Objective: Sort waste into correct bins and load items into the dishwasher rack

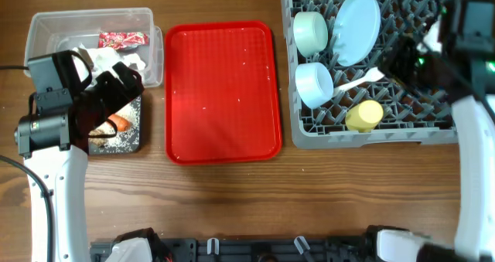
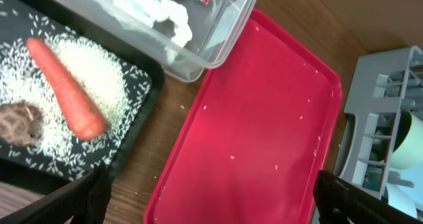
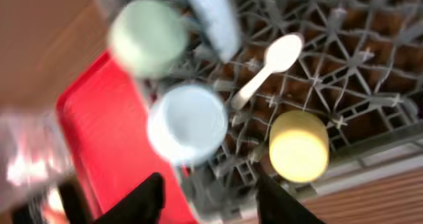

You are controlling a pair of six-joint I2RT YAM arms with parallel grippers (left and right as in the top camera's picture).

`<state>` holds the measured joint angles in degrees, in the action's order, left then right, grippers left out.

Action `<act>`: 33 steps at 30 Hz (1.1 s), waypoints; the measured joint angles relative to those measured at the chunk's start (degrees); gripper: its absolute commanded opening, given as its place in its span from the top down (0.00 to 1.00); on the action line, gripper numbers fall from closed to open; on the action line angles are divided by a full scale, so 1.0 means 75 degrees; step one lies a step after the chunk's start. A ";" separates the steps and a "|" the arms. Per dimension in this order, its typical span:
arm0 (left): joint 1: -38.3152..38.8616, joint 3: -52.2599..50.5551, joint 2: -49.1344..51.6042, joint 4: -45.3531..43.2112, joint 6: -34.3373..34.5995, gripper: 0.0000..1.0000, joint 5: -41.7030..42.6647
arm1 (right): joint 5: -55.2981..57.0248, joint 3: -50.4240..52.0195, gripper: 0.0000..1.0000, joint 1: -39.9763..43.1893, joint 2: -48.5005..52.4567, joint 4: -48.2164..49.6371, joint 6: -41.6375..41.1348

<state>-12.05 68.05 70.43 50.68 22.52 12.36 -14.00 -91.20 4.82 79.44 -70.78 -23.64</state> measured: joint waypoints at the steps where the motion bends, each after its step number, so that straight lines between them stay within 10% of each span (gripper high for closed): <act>1: 0.0000 0.0000 0.0000 -0.0012 0.0000 0.00 0.0000 | -0.0172 0.0000 0.01 -0.0003 -0.0440 -0.0204 0.0490; 7: 0.0000 0.0000 0.0000 -0.0009 0.0000 0.00 0.0000 | -0.0565 -0.0003 0.00 0.0000 -0.2806 -0.1314 0.2215; 22: 0.0000 0.0000 0.0000 -0.0012 0.0000 0.00 0.0000 | -0.0560 0.0017 0.00 0.0000 -0.2970 -0.0895 0.3789; 26: 0.0000 0.0000 0.0000 -0.0006 0.0000 0.00 0.0003 | -0.0560 0.1652 0.00 -0.0108 -0.3812 0.1661 0.3867; 33: 0.0000 0.0009 -0.0009 -0.0009 0.0000 0.00 0.0029 | -0.0539 0.8702 0.00 -0.0994 -0.7580 0.8209 0.3934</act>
<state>-12.05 68.12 70.37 50.61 22.52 12.58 -18.04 -25.93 -2.63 22.59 -9.21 5.87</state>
